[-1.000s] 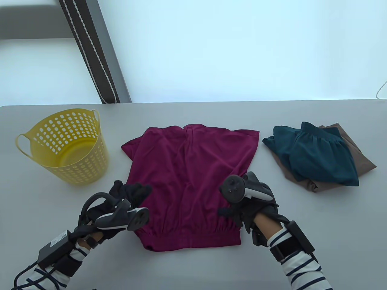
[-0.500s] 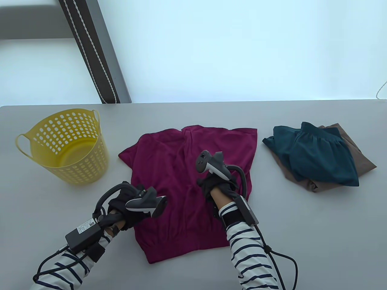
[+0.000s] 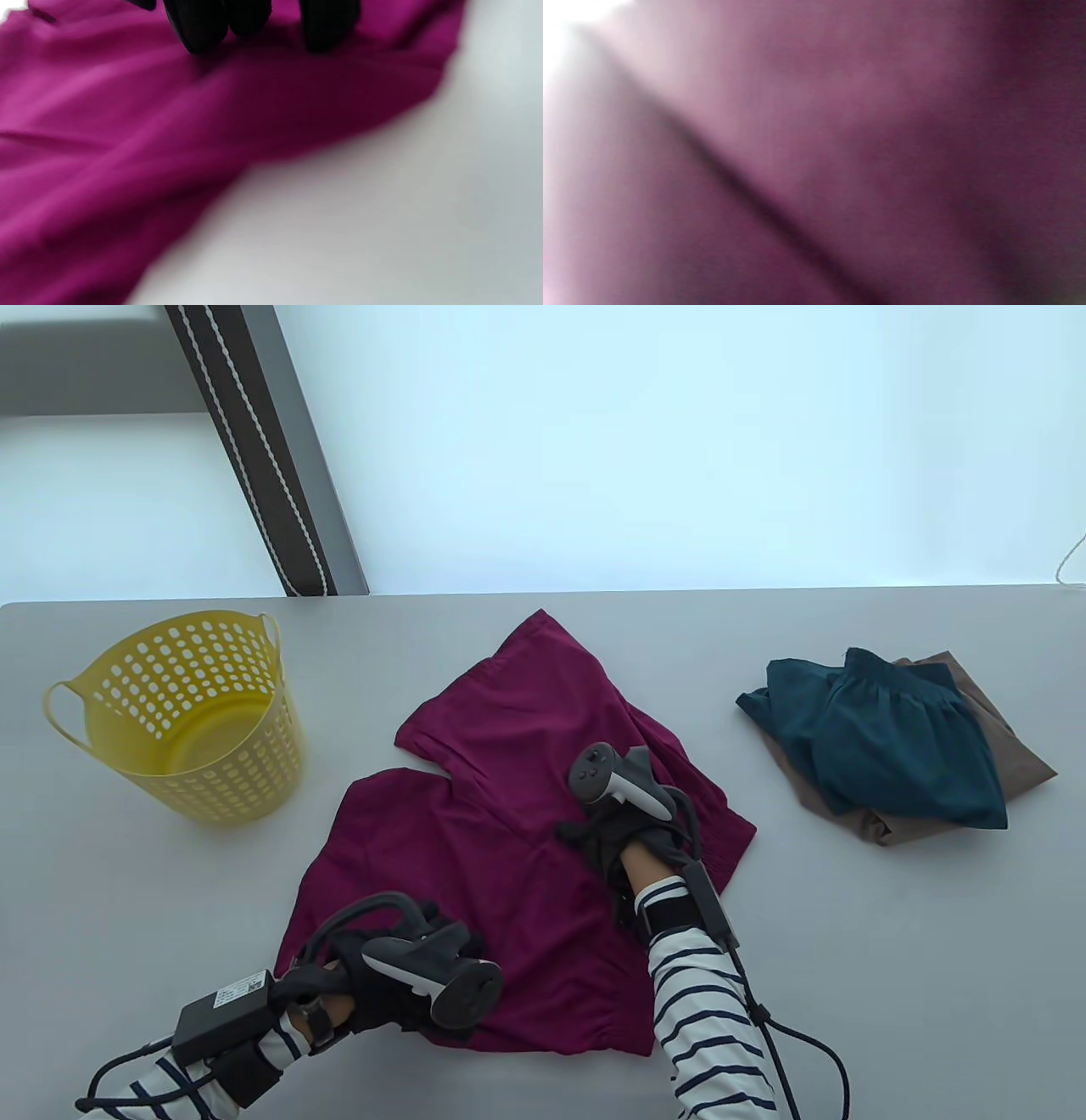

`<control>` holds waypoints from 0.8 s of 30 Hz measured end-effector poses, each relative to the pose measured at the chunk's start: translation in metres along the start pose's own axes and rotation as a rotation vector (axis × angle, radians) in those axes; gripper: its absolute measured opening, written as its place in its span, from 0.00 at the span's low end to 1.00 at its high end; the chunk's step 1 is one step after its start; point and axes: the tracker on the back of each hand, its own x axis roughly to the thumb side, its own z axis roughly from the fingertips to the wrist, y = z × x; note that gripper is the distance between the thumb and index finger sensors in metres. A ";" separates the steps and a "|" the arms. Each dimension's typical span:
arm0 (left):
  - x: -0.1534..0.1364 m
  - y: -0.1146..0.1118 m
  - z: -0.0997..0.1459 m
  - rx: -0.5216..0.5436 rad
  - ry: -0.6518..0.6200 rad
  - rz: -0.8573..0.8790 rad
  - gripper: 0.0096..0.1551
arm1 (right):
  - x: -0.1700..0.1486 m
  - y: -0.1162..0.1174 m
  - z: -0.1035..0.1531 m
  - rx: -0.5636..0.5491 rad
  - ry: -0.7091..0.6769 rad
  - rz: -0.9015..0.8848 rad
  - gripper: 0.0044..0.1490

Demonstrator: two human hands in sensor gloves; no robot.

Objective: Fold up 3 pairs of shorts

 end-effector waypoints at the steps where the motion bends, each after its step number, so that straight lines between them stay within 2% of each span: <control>1: -0.005 0.002 -0.001 0.091 0.090 -0.052 0.48 | -0.001 -0.002 0.003 -0.033 -0.009 0.000 0.55; 2: -0.011 0.005 -0.002 0.186 0.180 -0.146 0.50 | -0.002 -0.006 0.008 -0.076 -0.021 -0.008 0.56; 3: -0.019 0.007 -0.006 0.231 0.257 -0.287 0.51 | -0.002 -0.011 0.015 -0.121 -0.023 -0.022 0.57; 4: -0.026 0.007 -0.010 0.218 0.334 -0.379 0.53 | -0.003 -0.016 0.022 -0.162 -0.023 -0.034 0.57; 5: -0.031 0.007 -0.014 0.185 0.386 -0.446 0.54 | -0.003 -0.020 0.026 -0.187 -0.019 -0.035 0.57; 6: -0.039 0.005 -0.022 0.105 0.438 -0.529 0.53 | -0.002 -0.025 0.033 -0.215 0.016 -0.014 0.57; 8: -0.056 -0.004 -0.035 -0.123 0.486 -0.578 0.47 | -0.001 -0.031 0.043 -0.186 0.081 0.093 0.53; 10: -0.069 -0.015 -0.041 -0.307 0.469 -0.520 0.37 | 0.000 -0.024 0.043 -0.069 0.118 0.190 0.50; 12: -0.078 -0.028 -0.041 -0.391 0.431 -0.420 0.28 | 0.003 -0.011 0.038 0.071 0.089 0.274 0.49; 13: -0.080 -0.032 -0.039 -0.432 0.407 -0.384 0.29 | 0.005 -0.010 0.036 0.073 0.084 0.320 0.51; 16: -0.085 -0.036 -0.024 -0.440 0.362 -0.339 0.32 | 0.010 -0.008 0.027 0.113 0.109 0.321 0.54; 20: -0.085 -0.043 0.005 -0.450 0.242 -0.158 0.33 | 0.009 -0.008 0.011 0.133 0.153 0.254 0.56; 24: -0.073 -0.057 0.032 -0.372 0.098 0.013 0.38 | -0.002 0.002 -0.006 0.189 0.130 0.054 0.53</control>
